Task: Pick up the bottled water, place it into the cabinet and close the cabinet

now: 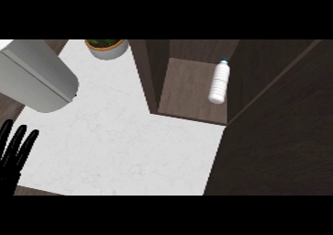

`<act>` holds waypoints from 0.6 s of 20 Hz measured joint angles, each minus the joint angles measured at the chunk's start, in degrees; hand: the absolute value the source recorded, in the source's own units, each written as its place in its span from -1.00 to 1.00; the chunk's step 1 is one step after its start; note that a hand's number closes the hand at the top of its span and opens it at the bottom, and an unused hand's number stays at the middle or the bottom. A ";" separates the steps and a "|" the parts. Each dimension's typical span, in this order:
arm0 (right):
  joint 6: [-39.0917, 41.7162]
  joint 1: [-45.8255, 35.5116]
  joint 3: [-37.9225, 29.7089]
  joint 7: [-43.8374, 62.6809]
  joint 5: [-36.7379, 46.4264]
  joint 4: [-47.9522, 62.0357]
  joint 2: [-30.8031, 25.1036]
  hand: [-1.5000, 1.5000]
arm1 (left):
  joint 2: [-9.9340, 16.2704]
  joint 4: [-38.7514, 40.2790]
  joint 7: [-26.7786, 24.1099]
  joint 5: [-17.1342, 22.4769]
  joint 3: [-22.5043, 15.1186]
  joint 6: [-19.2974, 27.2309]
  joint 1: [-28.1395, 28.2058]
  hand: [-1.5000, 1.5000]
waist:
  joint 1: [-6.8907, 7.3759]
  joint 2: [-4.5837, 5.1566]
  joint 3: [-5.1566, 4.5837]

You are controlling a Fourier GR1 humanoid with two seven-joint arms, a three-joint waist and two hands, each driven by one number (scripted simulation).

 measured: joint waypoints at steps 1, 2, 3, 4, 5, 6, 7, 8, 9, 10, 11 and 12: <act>0.28 -0.78 -0.18 0.27 -0.09 0.02 -0.16 1.00 | 0.44 -0.03 0.21 0.27 0.33 -0.41 -0.10 -1.00 | 0.41 0.15 -0.03; 0.46 -1.50 -0.23 0.61 -0.18 0.04 -0.28 1.00 | 0.75 -0.10 0.23 0.42 0.60 -0.82 -0.12 -1.00 | 0.81 0.22 -0.05; 0.58 -2.09 -0.27 0.90 -0.26 0.06 -0.36 1.00 | 1.07 -0.14 0.25 0.62 0.99 -1.16 -0.14 -1.00 | 1.22 0.27 -0.08; 0.77 -2.74 -0.34 1.20 -0.34 0.08 -0.48 1.00 | 1.32 -0.04 0.31 0.64 1.09 -1.52 -0.12 -1.00 | 1.53 0.37 -0.12; 0.95 -3.32 -0.38 1.48 -0.43 0.10 -0.59 1.00 | 1.54 0.10 0.37 0.76 1.24 -1.85 0.02 -1.00 | 1.92 0.43 -0.16; 1.26 -4.15 -0.52 1.76 -0.50 0.11 -0.85 1.00 | 1.83 0.09 0.52 0.97 1.42 -2.17 0.03 -1.00 | 2.34 0.49 -0.19; 1.65 -5.14 -0.70 2.08 -0.55 0.10 -1.23 -1.00 | 2.08 0.11 0.65 1.07 1.57 -2.46 -0.07 -1.00 | 2.66 0.51 -0.24; 2.14 -6.17 -1.16 2.20 -0.61 0.08 -1.73 -1.00 | 2.31 0.00 0.80 1.14 1.61 -2.71 -0.16 -1.00 | 3.16 0.53 -0.29; 2.64 -7.19 -1.67 2.22 -0.69 0.04 -2.31 -1.00 | 2.48 0.04 0.85 1.23 1.78 -2.90 -0.28 -1.00 | 3.53 0.50 -0.35; 3.21 -8.19 -1.97 2.30 -0.77 0.02 -2.88 1.00 | 2.61 0.11 0.96 1.34 1.81 -3.13 -0.33 -1.00 | 3.83 0.49 -0.39; 3.66 -9.49 -2.02 2.66 -0.79 0.07 -3.20 1.00 | 2.87 0.20 1.10 1.43 1.97 -3.38 -0.49 -1.00 | 4.09 0.53 -0.43; 4.09 -10.65 -2.09 3.00 -0.81 0.11 -3.50 1.00 | 3.13 0.21 1.27 1.55 2.10 -3.57 -0.53 -1.00 | 4.34 0.49 -0.45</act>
